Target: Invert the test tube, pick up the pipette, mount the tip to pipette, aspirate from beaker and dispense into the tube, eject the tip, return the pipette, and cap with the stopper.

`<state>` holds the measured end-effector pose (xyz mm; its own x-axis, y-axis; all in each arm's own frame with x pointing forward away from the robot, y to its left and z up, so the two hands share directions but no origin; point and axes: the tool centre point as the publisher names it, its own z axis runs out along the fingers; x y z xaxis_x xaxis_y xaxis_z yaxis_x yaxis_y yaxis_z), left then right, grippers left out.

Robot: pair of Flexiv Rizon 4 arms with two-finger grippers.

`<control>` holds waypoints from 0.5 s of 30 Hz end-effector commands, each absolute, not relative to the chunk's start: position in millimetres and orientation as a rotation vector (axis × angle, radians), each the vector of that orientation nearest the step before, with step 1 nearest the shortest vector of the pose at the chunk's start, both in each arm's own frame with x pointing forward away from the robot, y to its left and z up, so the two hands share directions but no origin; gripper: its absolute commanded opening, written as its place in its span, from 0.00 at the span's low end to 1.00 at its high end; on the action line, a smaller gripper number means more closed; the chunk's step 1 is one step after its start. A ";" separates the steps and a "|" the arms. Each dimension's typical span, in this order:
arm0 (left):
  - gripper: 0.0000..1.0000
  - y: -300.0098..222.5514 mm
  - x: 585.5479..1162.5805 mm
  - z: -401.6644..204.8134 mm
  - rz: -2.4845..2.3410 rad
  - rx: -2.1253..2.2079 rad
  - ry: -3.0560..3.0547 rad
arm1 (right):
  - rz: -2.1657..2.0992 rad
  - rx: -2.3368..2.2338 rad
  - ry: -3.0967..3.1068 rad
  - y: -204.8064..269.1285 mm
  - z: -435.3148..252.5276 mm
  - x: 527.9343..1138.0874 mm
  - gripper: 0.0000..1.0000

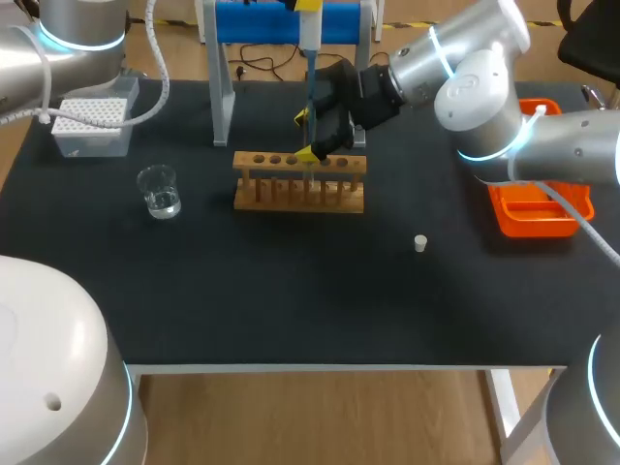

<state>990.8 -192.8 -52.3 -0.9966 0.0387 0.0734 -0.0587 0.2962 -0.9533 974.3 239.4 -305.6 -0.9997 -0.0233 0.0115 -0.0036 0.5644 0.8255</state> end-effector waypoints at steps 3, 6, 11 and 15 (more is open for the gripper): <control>0.00 -192.1 987.7 -47.5 1.823 0.017 -2.470 | -1.453 0.025 -2.760 239.2 -305.5 974.7 1.00; 0.00 -192.6 987.1 -44.9 1.821 0.014 -2.476 | -1.453 0.025 -2.760 239.2 -305.5 974.7 1.00; 0.00 -192.3 986.6 -41.7 1.821 0.021 -2.480 | -1.453 0.025 -2.760 239.2 -305.5 974.7 1.00; 0.00 -192.6 986.1 -37.7 1.825 0.020 -2.485 | -1.453 0.025 -2.760 239.2 -305.5 974.7 1.00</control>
